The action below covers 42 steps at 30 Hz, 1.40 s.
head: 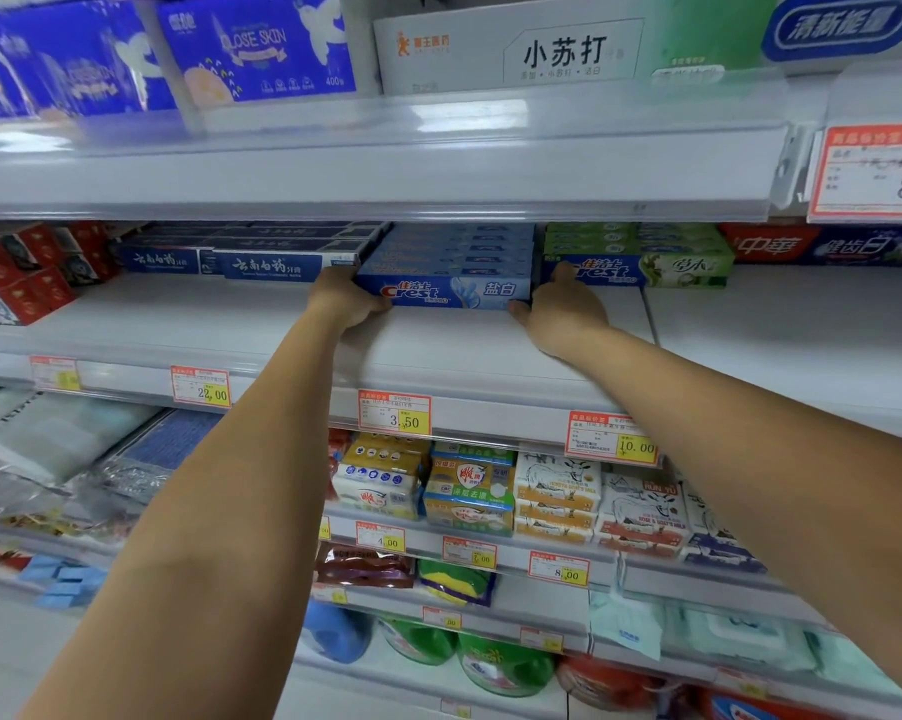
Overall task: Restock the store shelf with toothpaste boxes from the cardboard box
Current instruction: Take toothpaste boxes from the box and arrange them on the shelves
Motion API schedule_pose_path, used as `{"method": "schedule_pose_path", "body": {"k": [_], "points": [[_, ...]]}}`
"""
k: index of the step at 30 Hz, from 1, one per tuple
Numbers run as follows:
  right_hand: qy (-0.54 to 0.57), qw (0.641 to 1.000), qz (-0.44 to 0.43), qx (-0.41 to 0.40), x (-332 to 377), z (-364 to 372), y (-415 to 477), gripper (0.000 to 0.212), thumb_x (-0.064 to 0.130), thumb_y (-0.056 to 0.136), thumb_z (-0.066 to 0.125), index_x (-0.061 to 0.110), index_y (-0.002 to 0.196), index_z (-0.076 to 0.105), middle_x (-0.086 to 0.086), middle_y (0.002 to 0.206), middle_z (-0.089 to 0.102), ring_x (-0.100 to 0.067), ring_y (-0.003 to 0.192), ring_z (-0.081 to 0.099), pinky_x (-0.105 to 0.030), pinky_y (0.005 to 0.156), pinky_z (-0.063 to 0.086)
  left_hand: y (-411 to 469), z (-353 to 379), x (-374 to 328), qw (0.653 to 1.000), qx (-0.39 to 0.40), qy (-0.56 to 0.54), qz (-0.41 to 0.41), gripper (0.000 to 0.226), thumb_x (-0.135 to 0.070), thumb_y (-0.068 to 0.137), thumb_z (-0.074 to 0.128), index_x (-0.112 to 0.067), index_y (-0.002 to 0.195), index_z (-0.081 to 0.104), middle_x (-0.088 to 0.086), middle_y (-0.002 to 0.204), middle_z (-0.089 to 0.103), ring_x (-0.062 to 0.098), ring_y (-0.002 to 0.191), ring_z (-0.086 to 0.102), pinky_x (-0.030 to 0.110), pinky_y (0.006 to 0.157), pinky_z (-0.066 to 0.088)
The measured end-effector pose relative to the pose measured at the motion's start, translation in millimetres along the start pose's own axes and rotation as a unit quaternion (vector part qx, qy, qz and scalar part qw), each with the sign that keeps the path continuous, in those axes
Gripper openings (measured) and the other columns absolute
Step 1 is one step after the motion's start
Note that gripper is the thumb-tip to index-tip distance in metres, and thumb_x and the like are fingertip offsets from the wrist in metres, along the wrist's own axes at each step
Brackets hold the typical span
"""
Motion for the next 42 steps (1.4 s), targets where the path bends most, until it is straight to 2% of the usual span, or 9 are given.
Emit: {"method": "schedule_pose_path", "body": {"k": [6,9,13,20,26,31,33,36,42], "points": [[0.087,0.995,-0.031,0.046,-1,-28,-29,0.046,0.038,0.098,0.043,0.006,0.129,0.053,-0.016,0.133,0.049,-0.031,0.121,0.045,-0.022,0.084,0.039,-39,-10,-21,0.993,-0.059,0.102,0.005,0.031,-0.023,0.091,0.059,0.002,0.11,0.056,0.02,0.116,0.061,0.034,0.106,0.058,0.03,0.072,0.04],[0.205,0.974,-0.077,-0.056,-17,-56,-73,0.04,0.034,0.094,0.054,-0.001,0.078,0.065,-0.011,0.071,0.06,-0.023,0.07,0.056,-0.012,0.05,0.031,-100,2,-49,0.976,-0.139,-0.047,0.162,0.032,-0.026,0.092,0.058,-0.005,0.116,0.06,0.01,0.113,0.065,0.024,0.105,0.06,0.026,0.081,0.043],[0.25,0.957,-0.102,-0.102,-60,-70,-151,0.059,0.036,0.093,0.058,0.012,0.044,0.034,0.002,0.04,0.026,-0.012,0.039,0.026,-0.019,0.047,0.025,-185,63,-70,0.935,-0.072,-0.188,0.293,0.021,-0.031,0.093,0.056,-0.015,0.084,0.066,-0.006,0.084,0.066,0.007,0.087,0.058,0.032,0.079,0.049],[0.266,0.959,-0.034,-0.088,-181,-44,-263,0.058,0.046,0.09,0.053,0.009,0.046,0.041,0.0,0.042,0.03,-0.01,0.04,0.03,-0.02,0.048,0.026,-273,160,-91,0.899,-0.014,-0.227,0.374,0.027,-0.02,0.091,0.055,-0.004,0.071,0.061,0.0,0.095,0.06,0.012,0.102,0.053,0.022,0.088,0.04],[0.264,0.942,0.206,0.038,-326,52,-349,0.044,0.042,0.087,0.062,0.014,0.058,0.046,0.0,0.055,0.044,-0.017,0.057,0.048,-0.03,0.058,0.033,-343,258,-108,0.902,0.121,-0.16,0.382,0.019,-0.027,0.089,0.055,-0.012,0.084,0.065,0.001,0.112,0.055,0.022,0.128,0.041,0.034,0.107,0.031],[0.268,0.884,0.368,0.111,-424,130,-442,0.01,0.013,0.082,0.067,0.01,0.086,0.059,-0.005,0.091,0.062,-0.022,0.091,0.06,-0.025,0.069,0.035,-403,355,-109,0.902,0.282,-0.11,0.308,0.023,-0.036,0.085,0.055,-0.016,0.086,0.067,-0.009,0.1,0.059,0.006,0.101,0.052,0.003,0.087,0.032],[0.245,0.869,0.412,0.12,-460,160,-475,0.018,0.001,0.077,0.062,0.009,0.092,0.061,-0.009,0.1,0.063,-0.026,0.097,0.059,-0.023,0.071,0.035,-423,401,-99,0.905,0.328,-0.075,0.259,0.008,-0.026,0.084,0.063,-0.018,0.085,0.065,-0.016,0.088,0.058,0.004,0.088,0.053,-0.001,0.077,0.032],[0.234,0.844,0.458,0.15,-503,203,-514,0.029,-0.004,0.078,0.06,0.007,0.104,0.065,-0.013,0.11,0.063,-0.026,0.098,0.06,-0.022,0.071,0.038,-446,472,-75,0.897,0.392,-0.017,0.203,0.01,-0.014,0.087,0.065,-0.023,0.086,0.062,-0.02,0.083,0.058,0.006,0.084,0.056,0.008,0.073,0.038],[0.244,0.821,0.475,0.202,-544,303,-547,0.025,0.001,0.083,0.056,0.004,0.107,0.063,-0.012,0.111,0.062,-0.025,0.104,0.058,-0.029,0.085,0.045,-475,614,-32,0.868,0.479,0.086,0.101,0.021,-0.014,0.091,0.055,-0.008,0.109,0.065,0.007,0.107,0.064,0.025,0.102,0.06,0.03,0.085,0.048]]}}
Point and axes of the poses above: each hand's wrist, its own y-axis towards the middle knuckle, its own z-axis out of the palm, x = y × z, the point moved 5 cm from there along y, towards the middle knuckle
